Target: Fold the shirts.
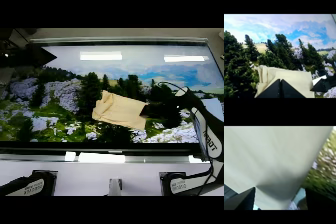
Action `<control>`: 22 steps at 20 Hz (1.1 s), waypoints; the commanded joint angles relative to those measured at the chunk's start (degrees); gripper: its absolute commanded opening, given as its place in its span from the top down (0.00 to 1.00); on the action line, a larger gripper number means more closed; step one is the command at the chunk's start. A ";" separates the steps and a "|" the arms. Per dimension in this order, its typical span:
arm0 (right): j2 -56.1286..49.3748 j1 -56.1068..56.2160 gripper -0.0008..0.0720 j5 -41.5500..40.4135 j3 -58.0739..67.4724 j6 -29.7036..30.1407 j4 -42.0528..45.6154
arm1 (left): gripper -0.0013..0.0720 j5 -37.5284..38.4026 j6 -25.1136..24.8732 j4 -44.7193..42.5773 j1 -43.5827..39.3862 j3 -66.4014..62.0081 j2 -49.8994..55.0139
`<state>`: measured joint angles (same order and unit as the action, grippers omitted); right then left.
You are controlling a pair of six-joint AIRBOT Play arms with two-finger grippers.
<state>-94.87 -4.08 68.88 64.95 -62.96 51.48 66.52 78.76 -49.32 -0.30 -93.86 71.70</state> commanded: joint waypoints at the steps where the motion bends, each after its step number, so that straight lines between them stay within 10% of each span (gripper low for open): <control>1: -1.77 1.66 0.52 -5.75 -1.44 1.03 -8.13 | 0.93 -0.04 -0.11 -0.04 -0.42 0.00 0.24; 2: -1.73 1.66 0.96 -5.66 -1.18 3.34 -11.19 | 0.93 -0.04 -0.33 -0.04 -0.42 0.00 0.24; 6: 0.68 -3.76 0.95 0.17 9.51 13.53 -19.15 | 0.93 -0.07 -1.51 -0.04 -0.44 0.00 0.57; 14: 3.87 -26.01 0.95 19.08 44.65 1.75 -3.04 | 0.93 0.02 -3.15 -0.02 -0.44 0.02 5.29; 22: 4.00 -44.89 0.95 19.78 50.10 -2.16 -0.66 | 0.93 0.24 -3.74 0.00 -0.44 0.02 6.03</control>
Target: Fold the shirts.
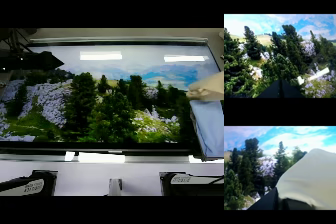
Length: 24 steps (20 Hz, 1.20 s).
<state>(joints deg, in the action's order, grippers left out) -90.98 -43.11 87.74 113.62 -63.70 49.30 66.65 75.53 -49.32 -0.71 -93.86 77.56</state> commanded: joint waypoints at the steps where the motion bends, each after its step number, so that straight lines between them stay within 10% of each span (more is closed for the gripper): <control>1: 0.20 -7.45 0.95 2.38 1.42 -1.77 1.53 | 0.93 0.09 -0.79 0.02 -0.02 0.02 0.17; 7: 2.60 -10.62 0.95 16.85 1.36 -0.61 13.18 | 0.93 0.04 -1.40 0.00 -0.02 0.02 0.63; 18: 13.79 -10.67 0.95 15.93 -27.93 1.75 45.79 | 0.93 0.09 -1.36 0.74 -0.02 0.00 0.92; 24: 13.84 -10.67 0.95 6.40 -39.58 0.04 46.86 | 0.93 0.11 -1.36 1.33 -0.02 0.00 0.92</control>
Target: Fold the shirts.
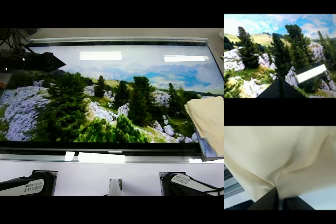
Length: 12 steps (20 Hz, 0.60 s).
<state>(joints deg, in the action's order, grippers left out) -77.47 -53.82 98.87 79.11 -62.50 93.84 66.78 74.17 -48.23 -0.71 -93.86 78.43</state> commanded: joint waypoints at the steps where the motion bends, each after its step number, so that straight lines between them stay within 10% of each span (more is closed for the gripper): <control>1: 0.35 0.04 0.89 -5.90 -5.81 -2.29 2.12 | 0.93 -0.04 0.00 0.22 -0.02 0.00 0.04; 2: 0.33 0.04 0.60 -6.21 -6.19 -2.47 1.84 | 0.93 -0.04 0.00 0.22 -0.02 0.00 0.04; 3: 0.46 0.04 0.05 -6.03 -6.12 -1.42 1.88 | 0.93 -0.04 0.02 0.22 -0.02 0.00 0.04; 8: 1.75 0.39 0.04 -10.34 6.36 3.82 4.44 | 0.94 1.64 2.05 -2.36 -0.11 -0.90 0.09; 12: 1.66 13.49 0.07 -29.62 23.65 6.84 2.84 | 0.94 3.93 11.21 -30.32 -4.70 -8.13 2.05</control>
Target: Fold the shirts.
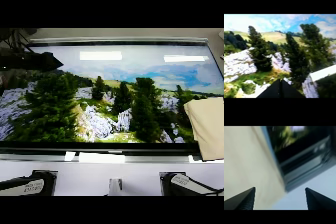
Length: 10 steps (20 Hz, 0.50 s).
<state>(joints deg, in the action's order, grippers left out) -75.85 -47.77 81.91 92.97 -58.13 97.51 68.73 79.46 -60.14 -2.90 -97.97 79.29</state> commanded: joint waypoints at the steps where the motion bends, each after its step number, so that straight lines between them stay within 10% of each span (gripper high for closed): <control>1: -0.13 13.00 0.08 -15.30 11.19 1.77 -1.44 | 0.94 4.04 9.27 -27.91 -4.33 -6.03 2.54; 3: -1.81 24.00 0.09 -13.90 11.19 -2.29 -2.12 | 0.85 7.87 15.08 -36.79 -6.32 -6.71 4.72; 5: -6.49 32.06 0.09 -5.27 11.19 -2.23 -7.17 | 0.08 15.98 18.43 -33.22 -6.29 -6.56 6.58; 10: -17.97 38.49 0.07 12.39 10.38 -3.61 -17.75 | 0.06 15.52 17.81 -30.01 -7.34 13.77 0.63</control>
<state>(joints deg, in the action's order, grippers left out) -88.77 -13.76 85.62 103.39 -60.05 85.30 84.53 93.82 -88.82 -9.69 -93.82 82.67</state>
